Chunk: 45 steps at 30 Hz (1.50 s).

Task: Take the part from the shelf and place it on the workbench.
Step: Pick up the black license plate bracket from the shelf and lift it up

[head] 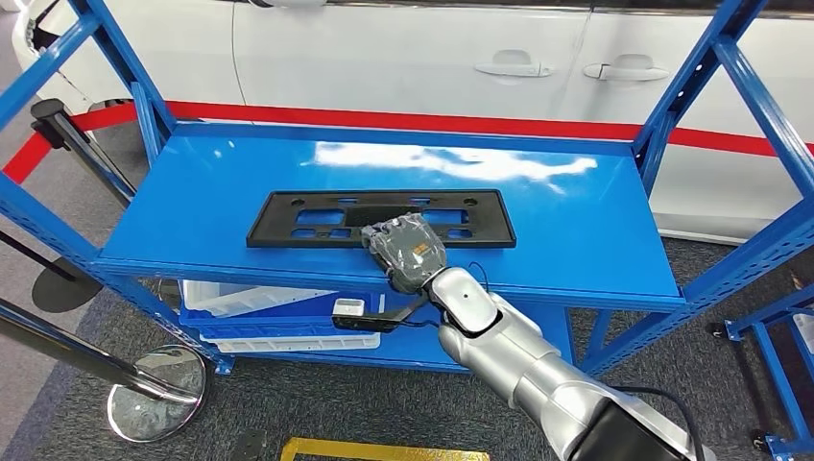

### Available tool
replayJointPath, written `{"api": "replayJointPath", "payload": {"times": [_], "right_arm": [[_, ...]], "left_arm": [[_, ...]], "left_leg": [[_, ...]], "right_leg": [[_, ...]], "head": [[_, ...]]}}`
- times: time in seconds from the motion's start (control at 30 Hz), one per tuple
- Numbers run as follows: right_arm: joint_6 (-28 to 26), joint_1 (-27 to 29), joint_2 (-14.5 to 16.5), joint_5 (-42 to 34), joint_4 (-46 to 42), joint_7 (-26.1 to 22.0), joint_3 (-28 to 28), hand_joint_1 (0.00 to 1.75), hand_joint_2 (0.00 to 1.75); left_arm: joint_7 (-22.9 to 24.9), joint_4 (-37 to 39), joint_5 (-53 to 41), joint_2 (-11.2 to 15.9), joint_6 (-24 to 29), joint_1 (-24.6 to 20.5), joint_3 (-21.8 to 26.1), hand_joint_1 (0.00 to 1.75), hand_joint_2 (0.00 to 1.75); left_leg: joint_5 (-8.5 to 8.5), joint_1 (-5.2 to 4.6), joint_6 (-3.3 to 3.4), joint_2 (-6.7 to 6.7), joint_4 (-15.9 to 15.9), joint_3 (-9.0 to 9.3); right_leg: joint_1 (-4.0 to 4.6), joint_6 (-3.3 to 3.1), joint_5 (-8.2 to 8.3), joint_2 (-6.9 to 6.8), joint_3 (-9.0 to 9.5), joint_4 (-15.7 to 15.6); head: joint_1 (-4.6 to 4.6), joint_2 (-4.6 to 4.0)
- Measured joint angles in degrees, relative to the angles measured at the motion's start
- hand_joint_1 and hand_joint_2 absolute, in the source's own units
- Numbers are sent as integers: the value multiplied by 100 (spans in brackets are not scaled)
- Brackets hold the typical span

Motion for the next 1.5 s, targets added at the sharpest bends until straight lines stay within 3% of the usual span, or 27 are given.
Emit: {"api": "replayJointPath", "payload": {"times": [0.23, 0.63, 0.77, 0.83, 0.97, 1.13, 1.5], "right_arm": [[-795, 42, -357, 225, -725, -23, -157, 175, 175], [-829, 253, -545, -110, -1622, -221, -665, 175, 175], [-758, 377, -599, -191, -1977, -186, -682, 0, 0], [-700, 425, -624, -199, -2119, -162, -683, 0, 0], [-512, 543, -680, -200, -2384, -80, -683, 0, 175], [-43, 732, -739, -634, -2579, -79, -683, 0, 175], [-25, 788, -442, -1392, -1925, -736, -654, 0, 175]], "left_arm": [[-40, 0, -210, -32, 285, -5, -75, 0, 175], [-67, 0, -215, -78, 279, 4, -136, 0, 175], [-114, 0, -208, -78, 295, 46, -136, 0, 175], [-118, 0, -217, -78, 301, 56, -136, 0, 175], [-111, 0, -228, -83, 401, 81, -137, 0, 0], [95, 0, -279, -122, 562, 176, -144, 0, 0], [273, 0, -487, -202, 796, 185, -283, 0, 0]], "left_leg": [[0, -1, 0, 1, 0, 4], [-1, 0, 0, 1, -1, 16], [-1, 1, -1, 1, -3, 17], [-1, 1, -1, 1, -3, 17], [-1, 1, -1, 1, -4, 18], [-2, 1, -1, 1, -4, 18], [-2, 2, 0, -1, -7, 19]], "right_leg": [[-1, 0, 0, 1, 6, -2], [1, 0, 0, 2, 15, -3], [2, 0, -1, 2, 15, -3], [2, 0, -1, 2, 15, -3], [2, 0, -1, 2, 17, -3], [1, 1, -2, 2, 20, -4], [4, 1, -2, -1, 24, -4]], "head": [[1, 0], [-1, 0], [-1, 0], [-1, 0], [-1, 0], [-1, 0], [-1, 0]]}}
